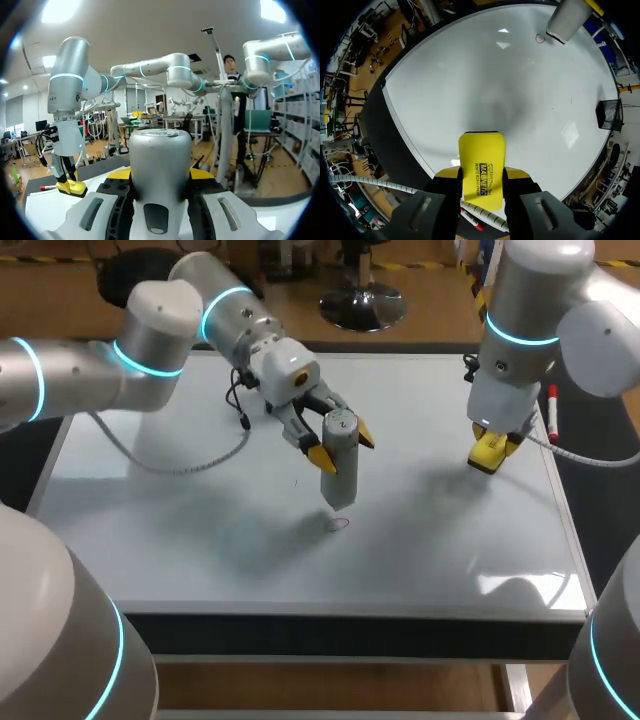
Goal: Pick up the inspection probe, press it on each red-marked spot on the whiteboard one by one, put down the probe, pick up the eraser, and wipe off all the red marks.
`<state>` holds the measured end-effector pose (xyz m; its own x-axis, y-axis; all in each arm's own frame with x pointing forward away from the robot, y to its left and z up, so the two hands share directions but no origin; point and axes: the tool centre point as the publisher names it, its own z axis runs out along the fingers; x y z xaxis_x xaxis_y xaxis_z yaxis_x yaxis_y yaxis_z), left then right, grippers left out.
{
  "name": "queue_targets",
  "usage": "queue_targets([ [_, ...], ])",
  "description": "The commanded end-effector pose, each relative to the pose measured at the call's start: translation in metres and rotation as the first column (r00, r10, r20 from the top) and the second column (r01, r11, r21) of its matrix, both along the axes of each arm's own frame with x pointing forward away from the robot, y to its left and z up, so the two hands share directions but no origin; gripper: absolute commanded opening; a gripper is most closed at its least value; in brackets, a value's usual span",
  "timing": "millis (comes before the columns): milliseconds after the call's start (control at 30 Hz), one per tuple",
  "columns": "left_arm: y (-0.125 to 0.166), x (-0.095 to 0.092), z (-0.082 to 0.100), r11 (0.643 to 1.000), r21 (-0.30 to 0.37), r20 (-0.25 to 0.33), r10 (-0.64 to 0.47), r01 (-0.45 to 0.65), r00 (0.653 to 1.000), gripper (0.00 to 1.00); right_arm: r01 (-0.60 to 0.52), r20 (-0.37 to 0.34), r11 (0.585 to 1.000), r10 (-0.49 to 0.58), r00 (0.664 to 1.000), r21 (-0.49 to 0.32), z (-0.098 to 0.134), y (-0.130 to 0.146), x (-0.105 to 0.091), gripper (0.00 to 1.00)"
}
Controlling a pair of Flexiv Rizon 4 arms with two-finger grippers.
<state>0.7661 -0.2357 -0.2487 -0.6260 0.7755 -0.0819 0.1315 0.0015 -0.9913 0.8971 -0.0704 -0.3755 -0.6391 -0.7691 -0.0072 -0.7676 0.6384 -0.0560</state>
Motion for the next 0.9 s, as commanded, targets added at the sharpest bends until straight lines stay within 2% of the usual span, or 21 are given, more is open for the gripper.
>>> queue_targets([
  [33,-0.001,-0.008,-0.008,0.985,-0.023,-0.012,0.17,-0.17,0.985,0.0,-0.001,-0.001,1.0,0.001,1.0,-0.003,0.001,0.0,0.0,0.0],
  [467,-0.003,-0.015,-0.023,0.987,-0.016,-0.056,0.157,-0.158,0.986,0.0,-0.001,-0.001,1.0,0.001,1.0,-0.003,0.001,0.0,0.0,0.0],
  [900,-0.002,-0.017,-0.033,0.992,-0.007,-0.049,0.127,-0.127,0.991,0.0,-0.001,-0.001,1.0,0.001,1.0,-0.003,0.001,0.0,0.0,0.0],
])
